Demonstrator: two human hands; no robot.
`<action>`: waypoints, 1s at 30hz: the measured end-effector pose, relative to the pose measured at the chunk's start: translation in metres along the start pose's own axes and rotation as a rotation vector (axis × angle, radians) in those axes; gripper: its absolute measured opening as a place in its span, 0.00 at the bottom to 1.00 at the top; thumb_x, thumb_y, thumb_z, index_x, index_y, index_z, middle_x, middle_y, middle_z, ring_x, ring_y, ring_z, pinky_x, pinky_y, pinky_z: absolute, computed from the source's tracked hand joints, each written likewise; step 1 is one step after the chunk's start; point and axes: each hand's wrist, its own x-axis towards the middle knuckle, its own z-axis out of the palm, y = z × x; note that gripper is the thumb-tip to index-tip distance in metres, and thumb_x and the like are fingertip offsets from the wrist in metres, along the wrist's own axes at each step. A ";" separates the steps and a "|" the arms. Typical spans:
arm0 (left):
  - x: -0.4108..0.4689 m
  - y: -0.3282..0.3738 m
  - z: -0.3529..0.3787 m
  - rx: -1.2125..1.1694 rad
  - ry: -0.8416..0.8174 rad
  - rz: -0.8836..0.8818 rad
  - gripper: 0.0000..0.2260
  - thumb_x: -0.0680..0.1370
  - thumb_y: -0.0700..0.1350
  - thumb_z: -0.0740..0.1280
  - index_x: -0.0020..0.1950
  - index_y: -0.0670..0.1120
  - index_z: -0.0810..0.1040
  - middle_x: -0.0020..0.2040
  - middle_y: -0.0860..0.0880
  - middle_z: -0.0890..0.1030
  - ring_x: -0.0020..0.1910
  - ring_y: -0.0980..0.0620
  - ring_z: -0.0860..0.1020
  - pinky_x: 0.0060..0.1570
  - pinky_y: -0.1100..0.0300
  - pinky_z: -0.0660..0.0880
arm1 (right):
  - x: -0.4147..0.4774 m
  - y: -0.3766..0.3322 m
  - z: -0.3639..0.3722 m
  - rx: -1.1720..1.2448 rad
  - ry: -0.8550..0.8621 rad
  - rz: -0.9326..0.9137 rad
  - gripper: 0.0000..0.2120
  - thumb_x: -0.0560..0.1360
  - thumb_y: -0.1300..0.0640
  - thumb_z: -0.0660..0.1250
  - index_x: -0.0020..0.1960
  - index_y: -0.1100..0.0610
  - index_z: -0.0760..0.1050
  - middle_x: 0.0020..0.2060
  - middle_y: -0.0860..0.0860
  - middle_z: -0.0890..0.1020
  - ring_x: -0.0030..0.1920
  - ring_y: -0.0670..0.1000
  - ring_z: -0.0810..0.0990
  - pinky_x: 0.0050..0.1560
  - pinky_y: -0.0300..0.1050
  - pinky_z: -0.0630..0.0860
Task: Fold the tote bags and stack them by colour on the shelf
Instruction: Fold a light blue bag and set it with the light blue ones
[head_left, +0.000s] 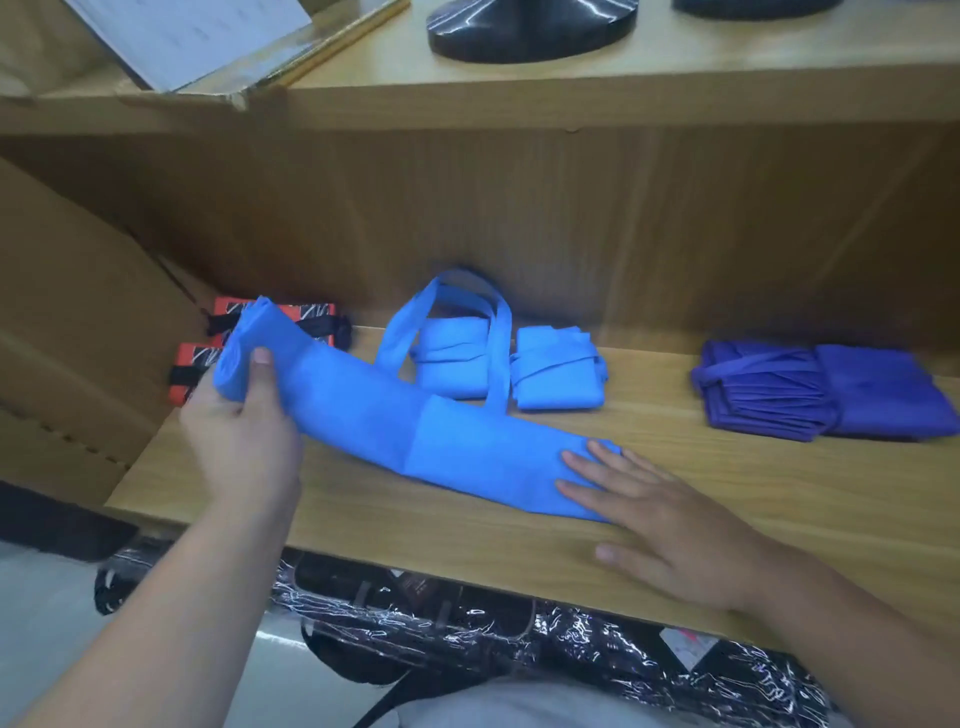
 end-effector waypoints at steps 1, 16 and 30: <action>-0.008 0.004 0.004 0.037 -0.053 0.070 0.06 0.82 0.45 0.65 0.47 0.49 0.80 0.37 0.60 0.77 0.34 0.66 0.73 0.39 0.64 0.72 | -0.004 0.002 -0.001 0.095 0.039 0.005 0.31 0.82 0.31 0.46 0.81 0.42 0.53 0.81 0.39 0.50 0.81 0.44 0.44 0.81 0.50 0.45; -0.151 -0.060 0.074 0.580 -0.900 0.677 0.26 0.71 0.45 0.58 0.68 0.46 0.79 0.67 0.43 0.79 0.65 0.42 0.79 0.64 0.37 0.74 | 0.000 0.001 -0.010 0.848 0.251 0.260 0.37 0.76 0.26 0.54 0.80 0.41 0.53 0.79 0.38 0.61 0.75 0.39 0.65 0.79 0.49 0.57; -0.148 -0.078 0.070 0.480 -1.189 0.582 0.29 0.80 0.60 0.60 0.76 0.46 0.68 0.78 0.47 0.66 0.78 0.52 0.63 0.76 0.57 0.59 | 0.009 0.006 0.002 0.758 0.451 0.234 0.22 0.78 0.55 0.71 0.71 0.46 0.74 0.79 0.45 0.61 0.75 0.40 0.66 0.71 0.37 0.69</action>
